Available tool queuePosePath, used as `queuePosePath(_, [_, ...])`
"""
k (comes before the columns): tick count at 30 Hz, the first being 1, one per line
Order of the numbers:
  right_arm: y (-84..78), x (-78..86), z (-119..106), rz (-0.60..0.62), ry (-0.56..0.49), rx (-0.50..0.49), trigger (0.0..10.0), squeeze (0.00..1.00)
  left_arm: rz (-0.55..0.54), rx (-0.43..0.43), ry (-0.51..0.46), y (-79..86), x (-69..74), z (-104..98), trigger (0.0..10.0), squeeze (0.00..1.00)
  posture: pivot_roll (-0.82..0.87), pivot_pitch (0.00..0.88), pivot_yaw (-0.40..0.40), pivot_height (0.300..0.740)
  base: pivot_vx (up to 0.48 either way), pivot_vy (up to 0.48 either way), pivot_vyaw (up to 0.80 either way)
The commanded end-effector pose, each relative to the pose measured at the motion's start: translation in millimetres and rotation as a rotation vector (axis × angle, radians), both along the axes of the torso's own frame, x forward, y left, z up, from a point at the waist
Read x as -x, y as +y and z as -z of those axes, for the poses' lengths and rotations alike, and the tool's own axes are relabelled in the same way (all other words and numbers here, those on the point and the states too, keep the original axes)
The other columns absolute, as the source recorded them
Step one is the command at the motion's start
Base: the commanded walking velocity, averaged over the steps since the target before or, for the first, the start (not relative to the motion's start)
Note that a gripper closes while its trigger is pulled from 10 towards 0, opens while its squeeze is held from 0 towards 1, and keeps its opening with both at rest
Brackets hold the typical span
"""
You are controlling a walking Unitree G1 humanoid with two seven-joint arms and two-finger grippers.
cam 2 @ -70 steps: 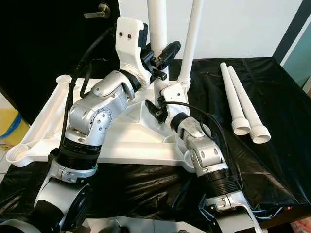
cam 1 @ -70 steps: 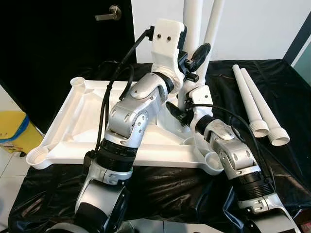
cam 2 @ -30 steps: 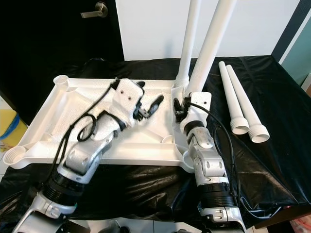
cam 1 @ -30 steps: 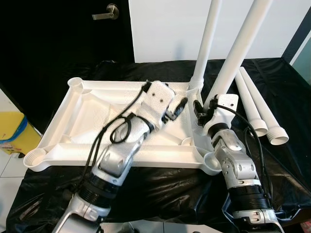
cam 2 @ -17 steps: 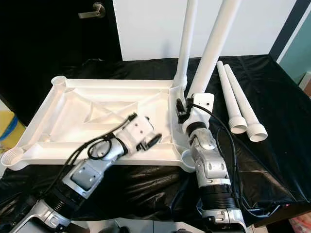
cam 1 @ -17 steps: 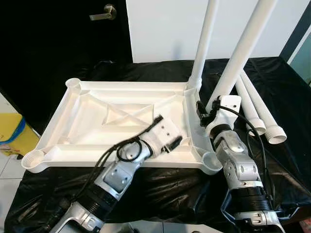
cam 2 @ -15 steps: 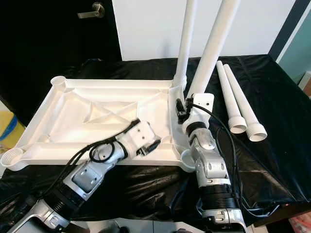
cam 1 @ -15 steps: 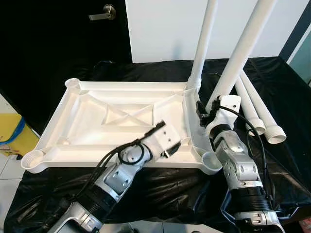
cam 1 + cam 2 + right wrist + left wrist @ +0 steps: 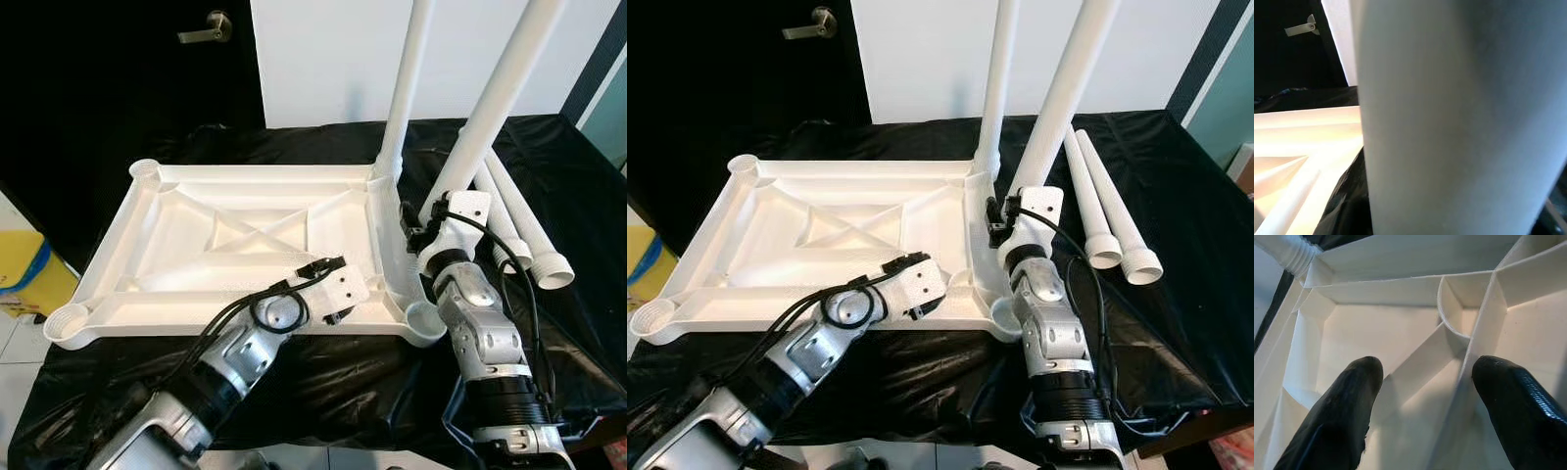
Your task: Building children table
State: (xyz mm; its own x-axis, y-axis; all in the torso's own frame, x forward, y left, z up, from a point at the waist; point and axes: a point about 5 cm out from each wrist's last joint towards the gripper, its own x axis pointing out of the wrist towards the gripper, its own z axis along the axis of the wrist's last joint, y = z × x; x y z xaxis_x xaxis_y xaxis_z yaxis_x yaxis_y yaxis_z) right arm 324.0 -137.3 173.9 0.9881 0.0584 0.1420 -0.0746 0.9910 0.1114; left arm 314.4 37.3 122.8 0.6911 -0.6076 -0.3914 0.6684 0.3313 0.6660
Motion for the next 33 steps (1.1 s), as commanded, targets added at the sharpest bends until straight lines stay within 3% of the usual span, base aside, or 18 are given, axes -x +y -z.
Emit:
queuePosePath(1, [1.4, -1.0, -3.7, 0.002, -0.02, 0.001, 10.0, 0.0, -0.159, -0.078, -0.055, 21.8, -11.4, 12.1, 10.0, 0.0, -0.05, 0.057, 0.005, 0.74, 0.0, 0.0, 0.0])
queuePosePath(3, [2.2, -0.8, -3.7, -0.003, -0.02, 0.0, 10.0, 0.0, -0.224, -0.117, -0.111, 32.8, -26.3, 4.5, 10.0, 0.0, -0.05, 0.059, 0.003, 0.74, 0.0, 0.0, 0.0])
queuePosePath(6, [2.4, -0.5, -3.7, -0.007, -0.021, 0.002, 10.0, 0.0, -0.244, -0.128, -0.137, 39.4, -34.6, -3.1, 10.0, 0.0, -0.05, 0.061, 0.001, 0.74, 0.0, 0.0, 0.0])
queuePosePath(10, [2.5, 1.3, -1.8, -0.014, -0.019, 0.015, 10.0, 0.0, -0.236, -0.106, -0.135, 41.1, -36.9, -10.7, 10.0, 0.0, -0.05, 0.066, 0.002, 0.74, 0.0, 0.0, 0.0])
queuePosePath(14, [1.8, 3.4, 0.3, -0.016, -0.016, 0.024, 10.0, 0.0, -0.188, -0.046, -0.087, 35.9, -30.3, -10.5, 10.0, 0.0, -0.05, 0.069, 0.002, 0.74, 0.0, 0.0, 0.0])
queuePosePath(16, [0.6, 6.7, 3.3, -0.021, -0.013, 0.027, 10.0, 0.0, -0.092, 0.075, -0.002, 24.7, -12.6, -8.0, 10.0, 0.0, -0.06, 0.075, 0.002, 0.74, 0.0, 0.0, 0.0])
queuePosePath(17, [0.6, 6.7, 3.3, -0.021, -0.013, 0.027, 10.0, 0.0, -0.092, 0.075, -0.002, 24.7, -12.6, -8.0, 10.0, 0.0, -0.06, 0.075, 0.002, 0.74, 0.0, 0.0, 0.0])
queuePosePath(18, [0.6, 8.0, 4.3, -0.027, -0.016, 0.023, 10.0, 0.0, -0.035, 0.152, 0.04, 18.2, -0.9, -8.3, 10.0, 0.0, -0.06, 0.077, 0.001, 0.74, 0.0, 0.0, 0.0])
queuePosePath(19, [0.6, 8.0, 4.3, -0.027, -0.016, 0.023, 10.0, 0.0, -0.035, 0.152, 0.04, 18.2, -0.9, -8.3, 10.0, 0.0, -0.06, 0.077, 0.001, 0.74, 0.0, 0.0, 0.0])
queuePosePath(20, [1.4, 8.6, 5.0, -0.033, -0.017, 0.027, 10.0, 0.0, 0.011, 0.243, 0.069, 12.4, 9.5, -11.3, 10.0, 0.0, -0.05, 0.079, -0.002, 0.74, 0.0, 0.0, 0.0])
queuePosePath(21, [1.4, 8.6, 5.0, -0.033, -0.017, 0.027, 10.0, 0.0, 0.011, 0.243, 0.069, 12.4, 9.5, -11.3, 10.0, 0.0, -0.05, 0.079, -0.002, 0.74, 0.0, 0.0, 0.0])
queuePosePath(22, [2.6, 8.7, 5.4, -0.041, -0.02, 0.03, 10.0, 0.0, 0.034, 0.335, 0.102, 8.6, 16.5, -15.3, 10.0, 0.0, -0.05, 0.079, -0.002, 0.74, 0.0, 0.0, 0.0])
queuePosePath(24, [2.6, 8.7, 5.4, -0.041, -0.02, 0.03, 10.0, 0.0, 0.034, 0.335, 0.102, 8.6, 16.5, -15.3, 10.0, 0.0, -0.05, 0.079, -0.002, 0.74, 0.0, 0.0, 0.0])
queuePosePath(25, [4.7, 8.7, 6.1, -0.053, -0.022, 0.037, 10.0, 0.0, 0.048, 0.419, 0.123, 5.5, 20.8, -20.6, 10.0, 0.0, -0.05, 0.079, -0.004, 0.74, 0.0, 0.0, 0.0])
queuePosePath(26, [4.7, 8.7, 6.1, -0.053, -0.022, 0.037, 10.0, 0.0, 0.048, 0.419, 0.123, 5.5, 20.8, -20.6, 10.0, 0.0, -0.05, 0.079, -0.004, 0.74, 0.0, 0.0, 0.0])
queuePosePath(28, [10.3, 11.3, 11.8, -0.099, -0.008, 0.047, 10.0, 0.0, 0.005, 0.597, 0.158, 6.2, 24.1, -30.6, 10.0, 0.0, -0.04, 0.079, -0.012, 0.74, 0.0, 0.0, 0.0])
queuePosePath(33, [13.1, 15.9, 16.8, -0.133, 0.004, 0.055, 10.0, 0.0, -0.029, 0.664, 0.15, 9.5, 26.2, -35.0, 10.0, 0.0, -0.03, 0.08, -0.015, 0.74, 0.0, 0.0, 0.0])
